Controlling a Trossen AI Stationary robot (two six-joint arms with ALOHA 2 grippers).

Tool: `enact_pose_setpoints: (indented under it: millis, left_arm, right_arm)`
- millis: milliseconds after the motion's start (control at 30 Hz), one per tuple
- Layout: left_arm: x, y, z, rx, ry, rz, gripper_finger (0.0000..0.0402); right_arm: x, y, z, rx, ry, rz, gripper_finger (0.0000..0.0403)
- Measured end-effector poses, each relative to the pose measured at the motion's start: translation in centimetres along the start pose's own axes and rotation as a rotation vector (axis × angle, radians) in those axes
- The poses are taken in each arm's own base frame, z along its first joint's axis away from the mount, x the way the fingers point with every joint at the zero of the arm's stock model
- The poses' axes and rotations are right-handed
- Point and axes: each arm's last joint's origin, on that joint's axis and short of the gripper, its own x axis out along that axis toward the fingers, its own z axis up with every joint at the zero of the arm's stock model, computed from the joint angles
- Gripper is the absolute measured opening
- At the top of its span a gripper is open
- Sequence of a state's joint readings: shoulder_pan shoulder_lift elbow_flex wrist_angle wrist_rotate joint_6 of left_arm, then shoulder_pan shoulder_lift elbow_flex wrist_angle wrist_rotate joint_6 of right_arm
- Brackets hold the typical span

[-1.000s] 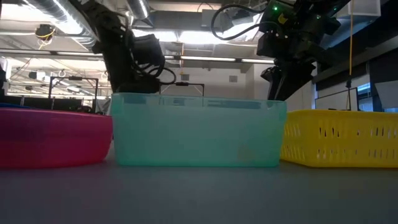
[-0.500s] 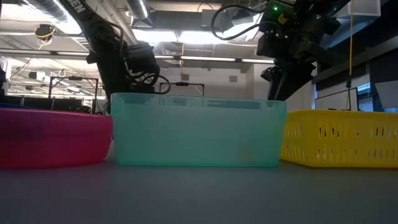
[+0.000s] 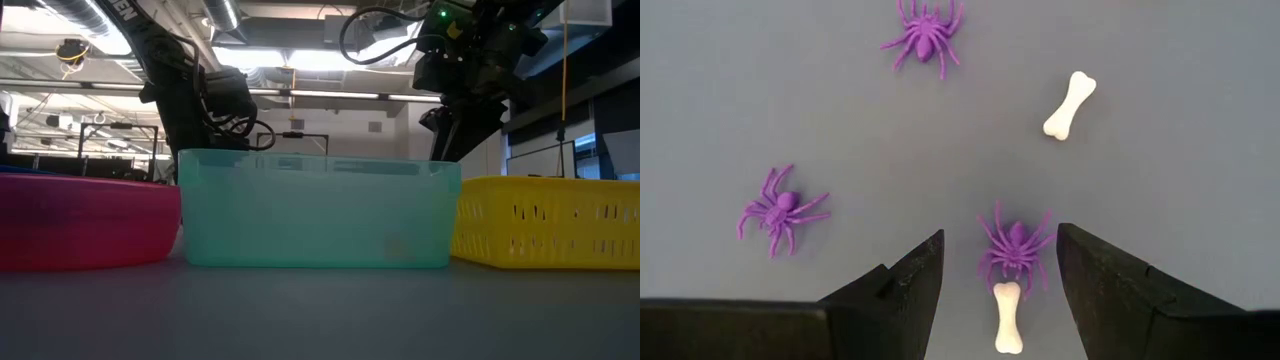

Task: Sort Halloween decoration
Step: Put the purple spider toy into the pink bin

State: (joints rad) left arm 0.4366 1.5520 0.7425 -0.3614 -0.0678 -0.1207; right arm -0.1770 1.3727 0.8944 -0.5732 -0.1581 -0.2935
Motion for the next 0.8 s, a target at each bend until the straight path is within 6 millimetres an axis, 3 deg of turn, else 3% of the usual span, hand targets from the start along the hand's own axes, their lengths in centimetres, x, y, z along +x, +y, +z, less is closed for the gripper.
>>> enact_pose_setpoints:
  millis: [200,467,800]
  left_arm:
    - [0.1,0.0,0.0,0.0,0.002,0.001,0.0179]
    - [2.4,-0.2,-0.2,0.0,0.055,0.0,0.0179]
    - [2.4,-0.1,-0.3,-0.003,0.065,0.005,0.0165]
  right_arm:
    - [0.0,0.0,0.0,0.0,0.0,0.0,0.0147]
    - [0.0,0.0,0.0,0.001,0.002,0.0,0.0147]
    - [0.0,0.0,0.0,0.001,0.001,0.002,0.0147]
